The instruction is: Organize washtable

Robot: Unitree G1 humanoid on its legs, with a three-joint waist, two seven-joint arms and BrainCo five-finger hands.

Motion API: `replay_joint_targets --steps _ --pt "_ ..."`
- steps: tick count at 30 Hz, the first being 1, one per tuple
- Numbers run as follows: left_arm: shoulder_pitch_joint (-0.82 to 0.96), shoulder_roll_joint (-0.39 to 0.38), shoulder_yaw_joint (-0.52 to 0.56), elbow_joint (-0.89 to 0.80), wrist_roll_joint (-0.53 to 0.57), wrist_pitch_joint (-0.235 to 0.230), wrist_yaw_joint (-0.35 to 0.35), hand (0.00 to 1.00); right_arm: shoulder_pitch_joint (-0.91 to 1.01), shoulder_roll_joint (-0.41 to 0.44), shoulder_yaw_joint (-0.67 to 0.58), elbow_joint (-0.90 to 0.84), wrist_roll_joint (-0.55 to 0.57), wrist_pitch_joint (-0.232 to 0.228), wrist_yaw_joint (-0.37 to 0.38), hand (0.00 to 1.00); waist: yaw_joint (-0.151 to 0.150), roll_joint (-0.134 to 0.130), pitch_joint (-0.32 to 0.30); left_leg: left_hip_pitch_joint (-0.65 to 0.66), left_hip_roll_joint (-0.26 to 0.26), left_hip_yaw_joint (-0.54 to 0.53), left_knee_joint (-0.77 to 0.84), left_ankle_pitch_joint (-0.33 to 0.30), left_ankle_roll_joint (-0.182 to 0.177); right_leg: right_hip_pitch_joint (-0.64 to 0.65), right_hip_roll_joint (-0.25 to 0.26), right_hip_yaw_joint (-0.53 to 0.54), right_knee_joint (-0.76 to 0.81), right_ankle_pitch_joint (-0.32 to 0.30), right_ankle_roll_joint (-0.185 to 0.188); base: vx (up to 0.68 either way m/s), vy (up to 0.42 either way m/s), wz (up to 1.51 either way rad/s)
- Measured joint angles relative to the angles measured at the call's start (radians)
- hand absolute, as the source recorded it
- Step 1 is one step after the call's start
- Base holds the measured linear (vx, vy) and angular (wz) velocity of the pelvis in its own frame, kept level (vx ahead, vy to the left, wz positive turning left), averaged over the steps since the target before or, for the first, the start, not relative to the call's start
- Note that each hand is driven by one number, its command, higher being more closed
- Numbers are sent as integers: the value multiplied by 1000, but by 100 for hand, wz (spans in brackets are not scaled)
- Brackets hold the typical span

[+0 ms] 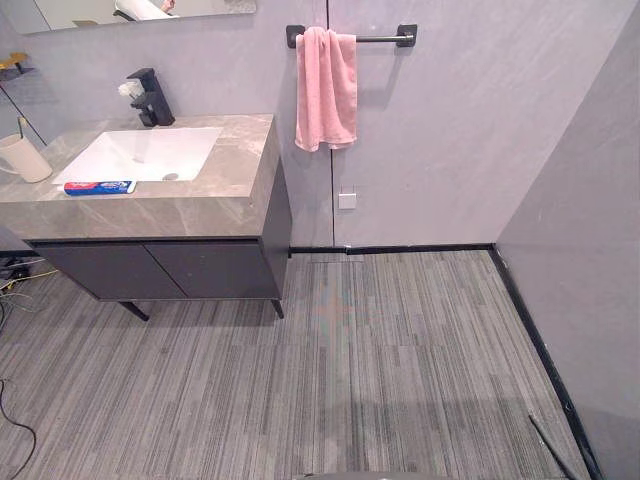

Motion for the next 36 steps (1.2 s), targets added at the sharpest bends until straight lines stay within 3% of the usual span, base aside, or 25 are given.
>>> replay_joint_targets --steps 6,24,29,31,32,34,36 --pt "-18 9 -6 9 21 -5 -20 0 -24 -2 0 11 -48 1 0 0 -1 -6 31 28 -1 1 -12 0 -1 33 0 -2 -24 4 8 13 -3 0" --pt "-21 18 -22 10 30 -9 -30 0 -46 2 3 9 -48 2 4 0 1 -12 49 28 1 29 -20 -1 0 34 5 22 -55 22 2 -23 -19 -4" --pt "-26 18 -25 10 29 -8 -30 0 -54 0 1 5 -36 2 4 0 3 -12 59 10 10 67 3 -29 7 4 11 58 -41 13 10 0 -20 -24" --pt "-37 20 -30 10 28 -9 -30 0 -63 1 -5 -10 -26 2 5 0 0 -3 65 -15 10 85 42 -57 15 -51 6 62 53 -43 15 37 -2 -18" --pt "-44 25 -42 10 28 -8 -30 0 -62 2 -16 -10 -26 2 5 0 0 -11 74 -19 8 86 59 -72 18 -70 2 62 101 -69 24 60 6 -6" --pt "-56 33 -59 11 28 -8 -30 0 -62 12 -33 -10 -26 2 5 0 1 -13 82 -18 2 87 88 -96 25 -102 -12 53 201 -117 73 72 6 -5" --pt "-67 37 -73 17 28 -8 -30 0 -69 12 -36 -22 -25 2 5 0 3 -14 103 5 1 107 105 -120 34 -210 -43 -16 486 -136 103 67 26 -21"
